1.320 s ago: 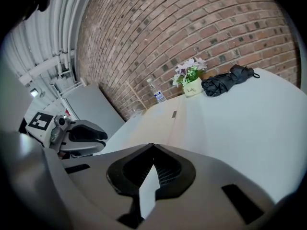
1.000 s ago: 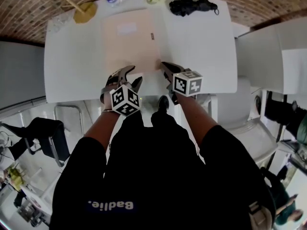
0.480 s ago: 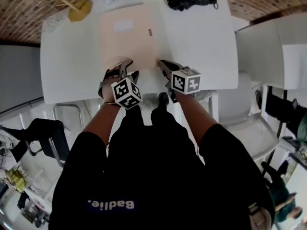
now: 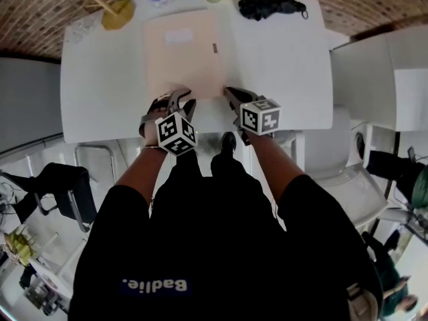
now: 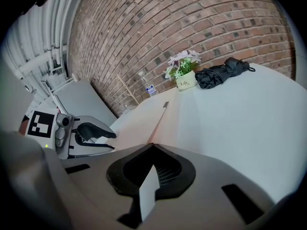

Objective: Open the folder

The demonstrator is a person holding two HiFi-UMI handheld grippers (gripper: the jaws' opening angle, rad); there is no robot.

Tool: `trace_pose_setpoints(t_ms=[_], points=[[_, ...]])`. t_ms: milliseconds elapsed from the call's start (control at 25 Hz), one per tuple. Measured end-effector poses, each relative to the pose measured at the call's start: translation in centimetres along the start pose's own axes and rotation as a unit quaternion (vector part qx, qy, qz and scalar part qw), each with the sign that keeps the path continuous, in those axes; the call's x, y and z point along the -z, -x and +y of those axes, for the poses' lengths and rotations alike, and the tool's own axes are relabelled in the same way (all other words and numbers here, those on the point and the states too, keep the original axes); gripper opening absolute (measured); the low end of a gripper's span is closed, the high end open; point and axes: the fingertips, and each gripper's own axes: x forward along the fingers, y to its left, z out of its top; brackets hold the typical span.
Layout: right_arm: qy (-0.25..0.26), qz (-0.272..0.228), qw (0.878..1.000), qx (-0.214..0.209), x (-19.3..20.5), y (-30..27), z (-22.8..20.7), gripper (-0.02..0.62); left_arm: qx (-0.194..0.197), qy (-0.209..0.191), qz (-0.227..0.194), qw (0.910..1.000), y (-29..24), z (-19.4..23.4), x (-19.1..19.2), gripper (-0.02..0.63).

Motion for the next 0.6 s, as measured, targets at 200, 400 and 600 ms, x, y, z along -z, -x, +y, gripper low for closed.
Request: trace_pose_setpoints(t_ms=[200,400,600], points=[[0.009,0.005,1.000,0.003,0.0,-0.1,0.0,0.028,-0.016,-0.031,-0.014,0.9993,0.8,0.3,-0.3,0.081],[0.016,0.010,1.000,0.003,0.0,-0.2,0.2,0.028,-0.026,-0.070,-0.012,0.9971,1.6,0.5,-0.3,0.043],[0.019,0.016,1.000,0.007,0.1,-0.3,0.1,0.028,-0.038,-0.027,-0.041,0.9981,2.9,1.4,-0.7,0.038]])
